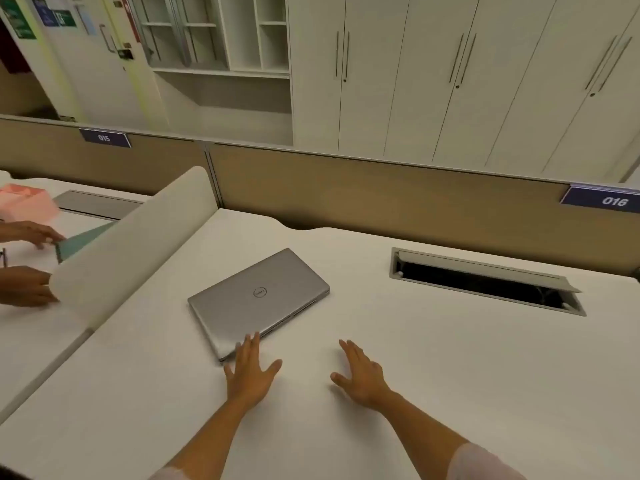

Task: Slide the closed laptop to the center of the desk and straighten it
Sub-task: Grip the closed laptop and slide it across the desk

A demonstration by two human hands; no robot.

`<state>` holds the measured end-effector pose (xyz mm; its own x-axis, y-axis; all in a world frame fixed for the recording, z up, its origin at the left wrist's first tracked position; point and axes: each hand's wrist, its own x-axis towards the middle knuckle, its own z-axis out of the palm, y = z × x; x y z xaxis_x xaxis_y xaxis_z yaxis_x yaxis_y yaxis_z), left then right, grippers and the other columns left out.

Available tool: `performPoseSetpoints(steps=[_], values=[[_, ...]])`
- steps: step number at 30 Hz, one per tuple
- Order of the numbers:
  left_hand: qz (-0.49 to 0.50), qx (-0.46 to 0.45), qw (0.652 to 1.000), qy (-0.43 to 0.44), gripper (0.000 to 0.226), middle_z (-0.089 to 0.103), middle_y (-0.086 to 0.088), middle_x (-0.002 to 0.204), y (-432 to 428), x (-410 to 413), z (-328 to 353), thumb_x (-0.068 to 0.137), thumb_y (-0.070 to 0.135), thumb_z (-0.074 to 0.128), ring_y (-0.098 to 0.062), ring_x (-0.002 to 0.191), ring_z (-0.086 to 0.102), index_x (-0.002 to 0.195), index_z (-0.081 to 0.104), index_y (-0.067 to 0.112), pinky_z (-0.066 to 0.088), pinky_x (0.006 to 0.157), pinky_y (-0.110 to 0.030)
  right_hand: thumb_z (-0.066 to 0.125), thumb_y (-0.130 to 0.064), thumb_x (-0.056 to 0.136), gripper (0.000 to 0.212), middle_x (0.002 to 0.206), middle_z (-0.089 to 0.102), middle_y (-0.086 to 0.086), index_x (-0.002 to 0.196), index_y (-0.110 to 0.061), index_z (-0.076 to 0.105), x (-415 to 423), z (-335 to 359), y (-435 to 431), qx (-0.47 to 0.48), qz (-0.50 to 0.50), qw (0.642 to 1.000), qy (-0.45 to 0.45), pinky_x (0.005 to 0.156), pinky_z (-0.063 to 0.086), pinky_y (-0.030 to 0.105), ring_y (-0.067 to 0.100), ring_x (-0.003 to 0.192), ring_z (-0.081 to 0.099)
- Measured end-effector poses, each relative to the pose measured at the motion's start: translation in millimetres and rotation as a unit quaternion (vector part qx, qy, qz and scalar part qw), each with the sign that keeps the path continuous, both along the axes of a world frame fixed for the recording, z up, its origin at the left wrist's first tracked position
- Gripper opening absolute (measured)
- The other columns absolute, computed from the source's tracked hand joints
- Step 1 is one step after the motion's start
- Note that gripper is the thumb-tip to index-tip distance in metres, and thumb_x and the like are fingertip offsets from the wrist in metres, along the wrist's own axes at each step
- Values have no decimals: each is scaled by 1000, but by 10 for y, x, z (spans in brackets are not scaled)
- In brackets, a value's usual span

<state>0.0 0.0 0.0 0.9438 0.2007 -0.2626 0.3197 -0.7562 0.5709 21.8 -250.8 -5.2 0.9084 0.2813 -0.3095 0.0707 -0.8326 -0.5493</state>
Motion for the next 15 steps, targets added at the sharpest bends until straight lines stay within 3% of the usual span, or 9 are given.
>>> performPoseSetpoints(steps=[5,9,15], values=[[105,1,994,-5,80,-4,0,164,346,301,0,93,50,49,-21,150,-8,154,2,26,-6,117,-53,50,-47,93,75,162,11,-2,154,-25,11,537,119,226,45,-32,998,27,116,21,47,18,149,17],[203,-31,978,-22,81,1,-6,163,540,569,49,90,44,58,-23,150,-3,153,11,24,-4,117,-55,60,-34,93,74,158,20,7,152,-16,19,936,205,403,143,-91,984,46,117,29,42,23,144,29],[333,-125,934,-24,84,5,-13,162,753,931,85,88,37,65,-36,147,9,153,14,21,11,118,-55,64,-27,91,74,154,25,9,151,-14,22,1360,241,633,190,-128,973,44,117,26,37,24,143,29]])
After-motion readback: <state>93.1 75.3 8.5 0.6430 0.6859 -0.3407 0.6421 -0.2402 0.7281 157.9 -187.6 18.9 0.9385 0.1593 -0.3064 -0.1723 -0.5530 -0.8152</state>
